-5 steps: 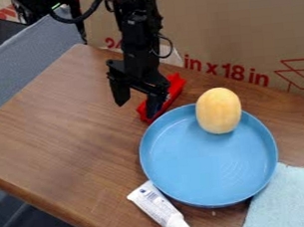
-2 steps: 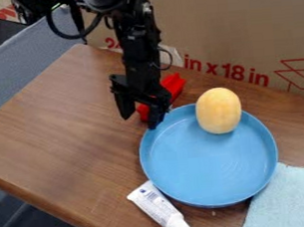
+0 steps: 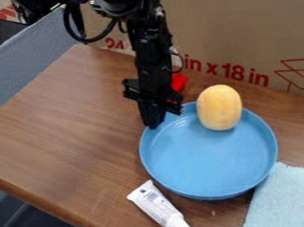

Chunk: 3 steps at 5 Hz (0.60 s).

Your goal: Move the red object to the left side of the table

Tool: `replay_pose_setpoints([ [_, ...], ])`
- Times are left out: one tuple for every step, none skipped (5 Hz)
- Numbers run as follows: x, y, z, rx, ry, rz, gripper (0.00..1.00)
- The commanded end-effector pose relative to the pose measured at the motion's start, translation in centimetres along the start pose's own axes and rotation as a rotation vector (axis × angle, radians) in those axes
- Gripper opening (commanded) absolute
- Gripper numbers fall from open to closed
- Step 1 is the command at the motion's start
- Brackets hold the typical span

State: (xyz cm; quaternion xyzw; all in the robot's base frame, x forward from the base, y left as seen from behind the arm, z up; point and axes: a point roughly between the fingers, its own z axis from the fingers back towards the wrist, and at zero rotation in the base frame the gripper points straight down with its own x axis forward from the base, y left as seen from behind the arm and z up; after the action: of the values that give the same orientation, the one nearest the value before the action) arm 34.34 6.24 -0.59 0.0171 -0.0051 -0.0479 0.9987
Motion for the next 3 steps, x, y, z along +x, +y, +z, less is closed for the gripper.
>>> replay_pose_setpoints([
  [0.5, 1.2, 1.2, -0.016, -0.072, 0.024, 0.0],
  [-0.8, 1.1, 3.0, -0.063, -0.062, 0.02, 0.0],
  [-1.6, 1.3, 4.7, -0.098, -0.084, 0.033, 0.0],
])
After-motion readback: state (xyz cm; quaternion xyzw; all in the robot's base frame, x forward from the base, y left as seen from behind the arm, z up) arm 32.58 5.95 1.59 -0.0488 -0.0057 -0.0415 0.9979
